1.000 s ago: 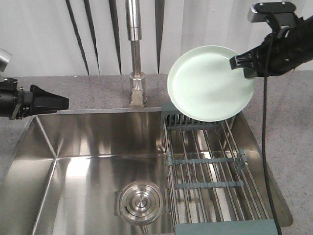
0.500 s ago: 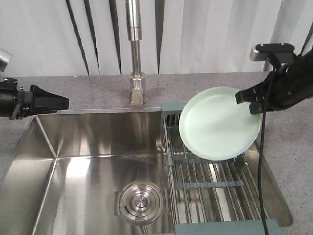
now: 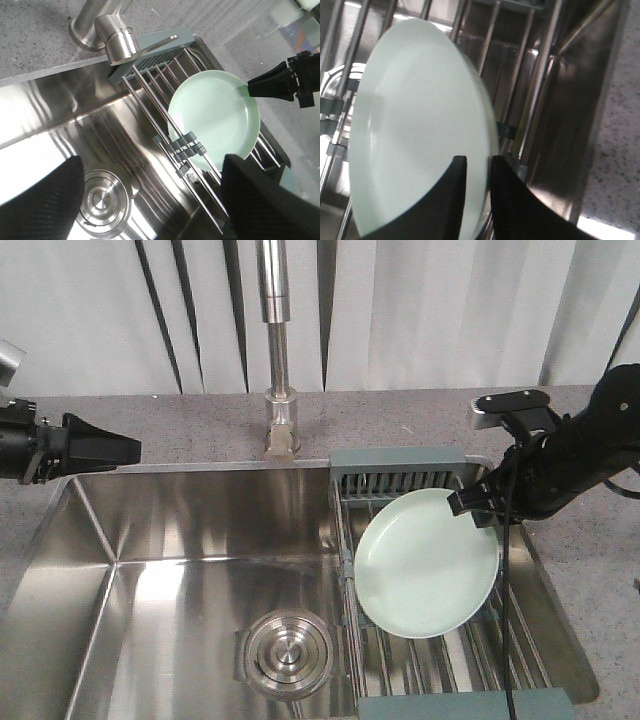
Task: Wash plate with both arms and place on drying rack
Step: 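Lower the plate with the right gripper onto the drying rack, then open the right gripper and withdraw it away from the plate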
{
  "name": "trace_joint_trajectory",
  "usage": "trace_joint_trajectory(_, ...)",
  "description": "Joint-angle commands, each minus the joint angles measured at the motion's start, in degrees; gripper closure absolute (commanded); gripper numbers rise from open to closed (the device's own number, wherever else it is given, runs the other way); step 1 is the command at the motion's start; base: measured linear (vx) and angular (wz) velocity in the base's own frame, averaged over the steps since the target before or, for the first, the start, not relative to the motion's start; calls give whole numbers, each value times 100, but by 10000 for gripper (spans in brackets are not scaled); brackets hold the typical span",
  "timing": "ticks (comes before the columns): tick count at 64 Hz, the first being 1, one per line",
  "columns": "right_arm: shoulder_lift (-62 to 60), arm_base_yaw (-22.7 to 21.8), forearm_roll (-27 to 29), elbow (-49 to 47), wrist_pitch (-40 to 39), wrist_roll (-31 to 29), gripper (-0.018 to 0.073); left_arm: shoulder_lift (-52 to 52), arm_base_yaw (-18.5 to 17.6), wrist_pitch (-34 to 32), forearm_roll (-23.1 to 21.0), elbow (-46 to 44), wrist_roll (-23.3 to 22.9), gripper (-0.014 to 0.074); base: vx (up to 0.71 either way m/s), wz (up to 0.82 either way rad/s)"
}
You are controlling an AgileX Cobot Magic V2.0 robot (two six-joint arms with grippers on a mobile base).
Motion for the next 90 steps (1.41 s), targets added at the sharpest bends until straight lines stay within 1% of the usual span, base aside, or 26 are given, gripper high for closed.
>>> trace_joint_trajectory(1, -218, 158, 65, -140, -235, -83, 327, -260, 8, 315, -392, -132, -30, 61, 0, 0)
trace_joint_trajectory(9, -218, 162, -107, -140, -297, 226, 219, -260, 8, 315, -392, -132, -30, 61, 0, 0)
trace_joint_trajectory(17, -264, 155, -561, -140, -282, 453, 176, -260, 8, 315, -392, -132, -30, 61, 0, 0)
trace_joint_trajectory(21, -350, 161, -712, -140, -288, 561, 175, -260, 8, 315, -392, -132, -30, 61, 0, 0)
trace_joint_trajectory(27, -607, 161, -738, -129, -358, 576, 175, -260, 8, 315, -392, -132, -30, 61, 0, 0)
trace_joint_trajectory(36, -1271, 161, -738, 208, -924, 583, 175, -260, 8, 315, -392, -132, -30, 61, 0, 0)
trace_joint_trajectory(48, -2433, 161, -738, 1189, -1880, 589, 178, -260, 8, 315, -392, -132, -30, 61, 0, 0)
trace_joint_trajectory(65, -3604, 161, -738, 2291, -2431, 589, 178, -260, 8, 315, -392, -132, -30, 61, 0, 0)
trace_joint_trajectory(90, -5241, 161, -703, 3942, -3598, 601, 178, -260, 8, 315, -392, -132, -30, 61, 0, 0)
